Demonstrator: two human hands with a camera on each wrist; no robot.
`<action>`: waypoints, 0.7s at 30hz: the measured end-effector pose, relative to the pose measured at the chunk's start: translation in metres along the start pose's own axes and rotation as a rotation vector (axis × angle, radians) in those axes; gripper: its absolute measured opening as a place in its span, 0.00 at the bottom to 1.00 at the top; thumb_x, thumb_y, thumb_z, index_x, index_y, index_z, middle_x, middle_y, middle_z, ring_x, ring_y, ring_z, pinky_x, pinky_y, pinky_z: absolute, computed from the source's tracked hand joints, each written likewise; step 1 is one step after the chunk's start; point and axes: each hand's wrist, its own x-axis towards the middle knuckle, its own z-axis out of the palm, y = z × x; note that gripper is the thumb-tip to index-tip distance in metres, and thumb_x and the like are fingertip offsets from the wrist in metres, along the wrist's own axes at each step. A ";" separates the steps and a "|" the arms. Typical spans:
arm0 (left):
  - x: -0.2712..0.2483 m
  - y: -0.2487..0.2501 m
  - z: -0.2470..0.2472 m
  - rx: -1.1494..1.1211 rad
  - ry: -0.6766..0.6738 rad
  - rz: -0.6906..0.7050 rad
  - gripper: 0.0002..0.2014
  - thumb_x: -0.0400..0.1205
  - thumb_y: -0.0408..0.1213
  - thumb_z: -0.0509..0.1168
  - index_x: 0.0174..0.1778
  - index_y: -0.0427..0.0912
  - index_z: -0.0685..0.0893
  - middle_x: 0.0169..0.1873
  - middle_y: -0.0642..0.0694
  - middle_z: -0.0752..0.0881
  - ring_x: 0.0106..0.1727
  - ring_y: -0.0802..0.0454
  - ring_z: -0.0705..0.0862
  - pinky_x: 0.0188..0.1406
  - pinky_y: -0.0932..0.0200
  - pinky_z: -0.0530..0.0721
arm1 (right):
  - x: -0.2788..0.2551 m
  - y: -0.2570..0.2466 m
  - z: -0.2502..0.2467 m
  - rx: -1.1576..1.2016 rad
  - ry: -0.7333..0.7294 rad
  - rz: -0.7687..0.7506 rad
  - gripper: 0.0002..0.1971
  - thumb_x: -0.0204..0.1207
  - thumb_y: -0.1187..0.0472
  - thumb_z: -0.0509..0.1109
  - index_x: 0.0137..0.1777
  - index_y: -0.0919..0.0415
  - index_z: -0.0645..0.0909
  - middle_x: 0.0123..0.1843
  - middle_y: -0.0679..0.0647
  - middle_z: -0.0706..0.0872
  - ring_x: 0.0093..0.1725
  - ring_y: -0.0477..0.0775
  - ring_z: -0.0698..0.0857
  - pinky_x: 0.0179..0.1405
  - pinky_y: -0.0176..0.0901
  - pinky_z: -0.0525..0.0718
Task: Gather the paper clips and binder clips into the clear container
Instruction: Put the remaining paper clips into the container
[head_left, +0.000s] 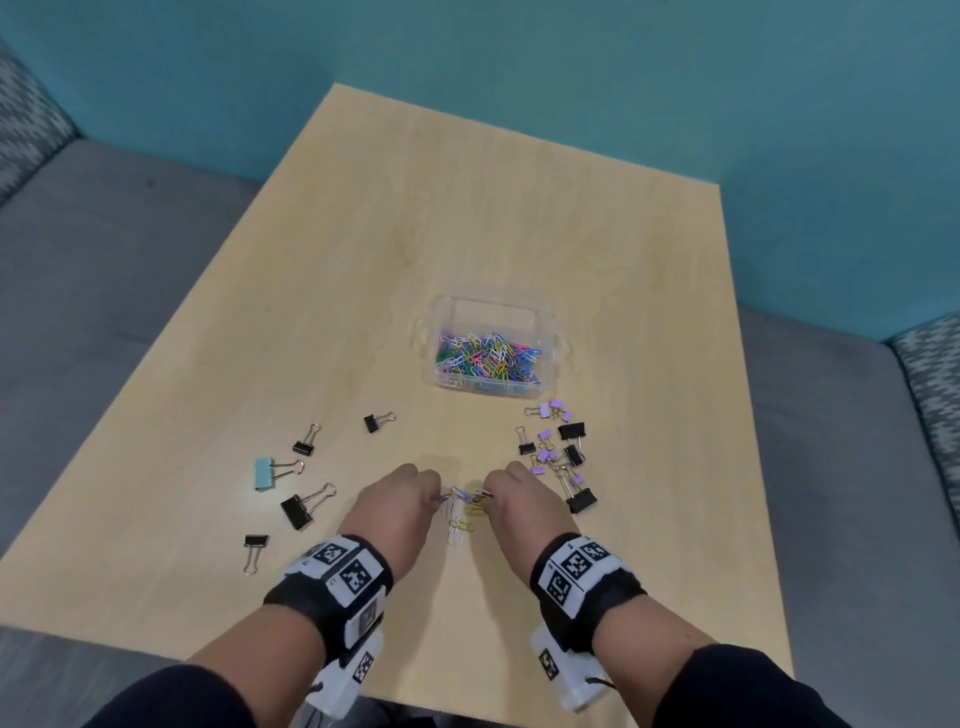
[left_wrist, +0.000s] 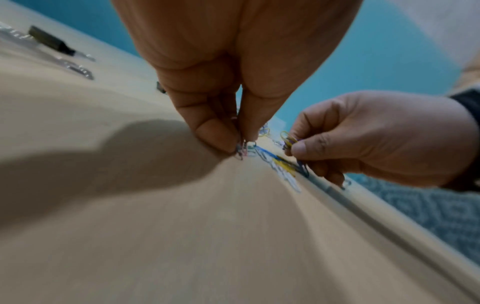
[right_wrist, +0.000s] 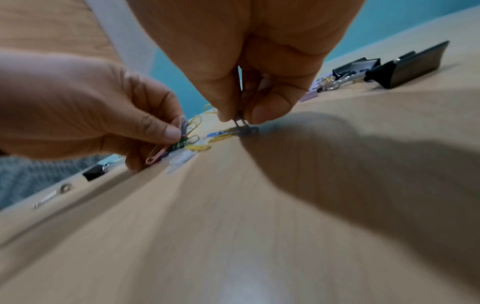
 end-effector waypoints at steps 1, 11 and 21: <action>0.001 -0.002 -0.003 -0.069 -0.007 -0.015 0.05 0.81 0.39 0.62 0.40 0.45 0.79 0.38 0.48 0.79 0.38 0.44 0.80 0.39 0.52 0.78 | 0.001 0.002 -0.003 0.040 -0.011 0.023 0.05 0.83 0.59 0.61 0.46 0.58 0.75 0.44 0.48 0.70 0.37 0.54 0.73 0.35 0.45 0.70; 0.041 0.011 -0.069 -0.624 0.037 -0.092 0.10 0.77 0.29 0.67 0.31 0.44 0.80 0.22 0.43 0.83 0.19 0.53 0.77 0.16 0.65 0.74 | 0.040 0.009 -0.075 0.289 0.081 0.083 0.06 0.77 0.57 0.67 0.41 0.57 0.79 0.38 0.55 0.83 0.37 0.58 0.84 0.40 0.51 0.84; 0.117 0.045 -0.105 -0.238 0.196 0.063 0.06 0.78 0.39 0.67 0.49 0.47 0.85 0.42 0.45 0.85 0.43 0.44 0.84 0.46 0.52 0.82 | 0.108 -0.006 -0.136 -0.072 0.074 0.101 0.10 0.78 0.58 0.63 0.55 0.58 0.80 0.51 0.57 0.81 0.47 0.61 0.82 0.45 0.49 0.81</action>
